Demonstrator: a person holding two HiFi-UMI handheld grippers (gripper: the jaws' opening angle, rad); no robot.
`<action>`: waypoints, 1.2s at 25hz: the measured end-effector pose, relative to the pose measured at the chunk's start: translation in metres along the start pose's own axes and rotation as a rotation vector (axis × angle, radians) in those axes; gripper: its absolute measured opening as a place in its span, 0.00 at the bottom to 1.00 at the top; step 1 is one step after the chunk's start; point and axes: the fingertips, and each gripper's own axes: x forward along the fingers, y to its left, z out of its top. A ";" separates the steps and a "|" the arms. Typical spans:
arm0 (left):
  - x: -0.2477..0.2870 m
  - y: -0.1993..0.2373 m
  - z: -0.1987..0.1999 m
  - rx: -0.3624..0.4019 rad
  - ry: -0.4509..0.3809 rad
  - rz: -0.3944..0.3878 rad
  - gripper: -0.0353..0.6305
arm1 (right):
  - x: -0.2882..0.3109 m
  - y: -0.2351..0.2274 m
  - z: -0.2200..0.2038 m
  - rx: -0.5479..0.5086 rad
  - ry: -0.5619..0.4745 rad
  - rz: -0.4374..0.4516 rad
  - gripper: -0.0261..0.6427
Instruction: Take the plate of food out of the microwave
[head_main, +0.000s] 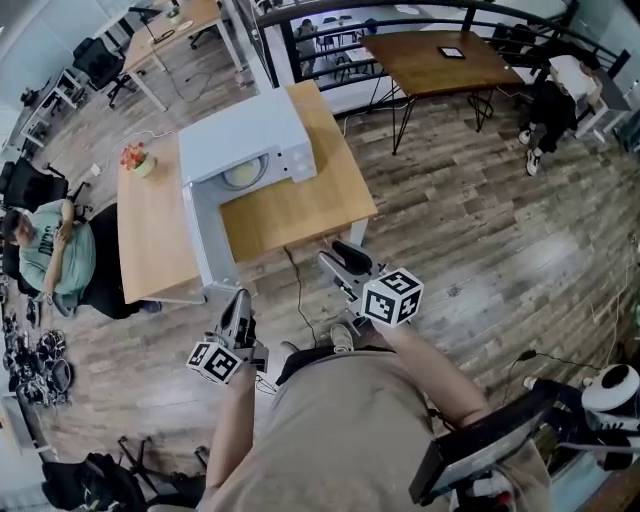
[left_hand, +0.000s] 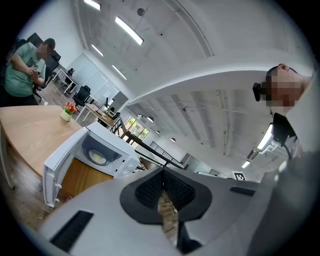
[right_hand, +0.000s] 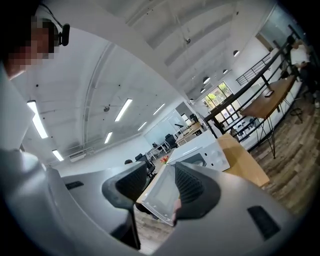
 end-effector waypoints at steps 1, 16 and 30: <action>-0.001 0.000 0.000 0.000 -0.002 0.000 0.06 | 0.000 -0.001 -0.001 0.011 0.000 -0.001 0.29; -0.010 0.015 0.015 0.001 -0.028 0.041 0.06 | 0.033 -0.017 0.002 0.133 0.022 -0.016 0.29; 0.003 0.068 0.060 -0.030 -0.062 -0.027 0.06 | 0.103 -0.009 0.004 0.170 0.037 -0.049 0.35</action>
